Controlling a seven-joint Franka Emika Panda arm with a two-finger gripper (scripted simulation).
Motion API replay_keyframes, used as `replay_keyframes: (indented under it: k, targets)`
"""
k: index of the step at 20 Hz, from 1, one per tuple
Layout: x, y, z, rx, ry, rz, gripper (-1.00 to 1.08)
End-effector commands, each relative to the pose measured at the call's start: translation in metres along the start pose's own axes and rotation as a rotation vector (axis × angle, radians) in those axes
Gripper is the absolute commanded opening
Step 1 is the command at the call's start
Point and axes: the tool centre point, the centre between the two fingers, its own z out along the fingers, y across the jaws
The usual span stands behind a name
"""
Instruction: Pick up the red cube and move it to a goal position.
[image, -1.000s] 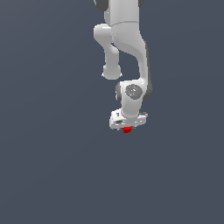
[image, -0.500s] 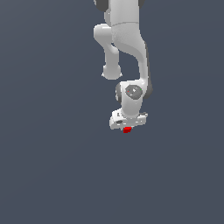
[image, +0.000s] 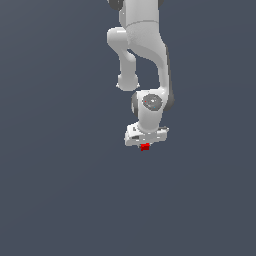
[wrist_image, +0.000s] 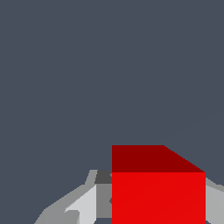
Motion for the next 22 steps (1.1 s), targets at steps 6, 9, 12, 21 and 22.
replay_keyframes:
  k: [6, 9, 12, 21, 22]
  targets:
    - [-0.007, 0.01, -0.037, 0.0, 0.001, 0.0, -1.0]
    - [-0.012, 0.015, -0.06, 0.0, 0.001, 0.0, -1.0]
    - [-0.018, 0.023, -0.088, 0.0, 0.001, 0.0, -1.0]
    - [-0.037, 0.046, -0.183, 0.0, 0.001, 0.0, -1.0]
    - [-0.038, 0.049, -0.192, 0.0, 0.001, 0.0, -1.0]
